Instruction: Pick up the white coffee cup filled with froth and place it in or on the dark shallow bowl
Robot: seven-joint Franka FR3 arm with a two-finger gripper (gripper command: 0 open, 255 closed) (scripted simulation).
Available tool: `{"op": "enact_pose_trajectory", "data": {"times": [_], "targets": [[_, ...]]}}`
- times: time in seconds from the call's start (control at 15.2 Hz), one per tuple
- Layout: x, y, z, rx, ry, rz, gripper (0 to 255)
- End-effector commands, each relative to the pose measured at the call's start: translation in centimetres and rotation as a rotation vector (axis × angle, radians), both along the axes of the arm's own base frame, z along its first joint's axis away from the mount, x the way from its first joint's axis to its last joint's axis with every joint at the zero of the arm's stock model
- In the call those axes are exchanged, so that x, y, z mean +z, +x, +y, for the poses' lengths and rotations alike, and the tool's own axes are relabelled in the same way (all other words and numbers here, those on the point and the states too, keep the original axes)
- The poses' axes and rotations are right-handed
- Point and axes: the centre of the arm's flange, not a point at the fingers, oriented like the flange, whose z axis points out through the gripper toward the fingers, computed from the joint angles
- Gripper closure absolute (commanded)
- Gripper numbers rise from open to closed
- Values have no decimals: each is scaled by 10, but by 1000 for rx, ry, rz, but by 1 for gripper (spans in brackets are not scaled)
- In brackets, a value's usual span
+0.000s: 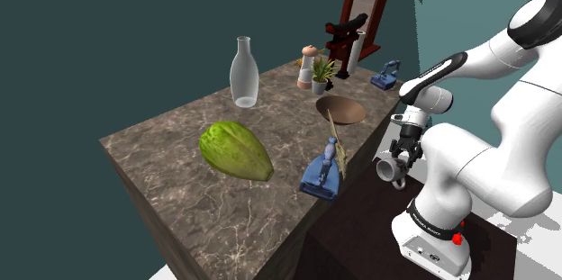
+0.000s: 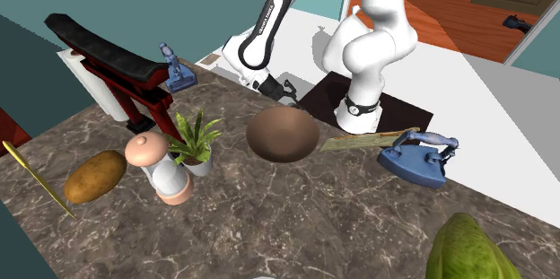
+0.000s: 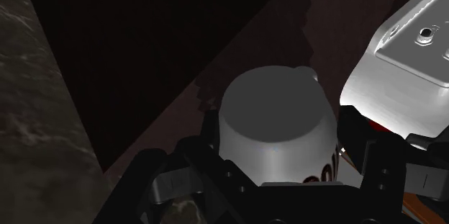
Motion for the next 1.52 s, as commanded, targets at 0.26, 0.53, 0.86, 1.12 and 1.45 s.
{"op": "enact_pose_trajectory", "data": {"times": [0.26, 0.53, 0.86, 1.12, 1.45], "targets": [[21, 0, 1, 0, 2, 0, 255], [42, 0, 1, 0, 2, 0, 255], [68, 0, 1, 0, 2, 0, 255], [89, 0, 1, 0, 2, 0, 255], [116, 0, 1, 0, 2, 0, 255]]}}
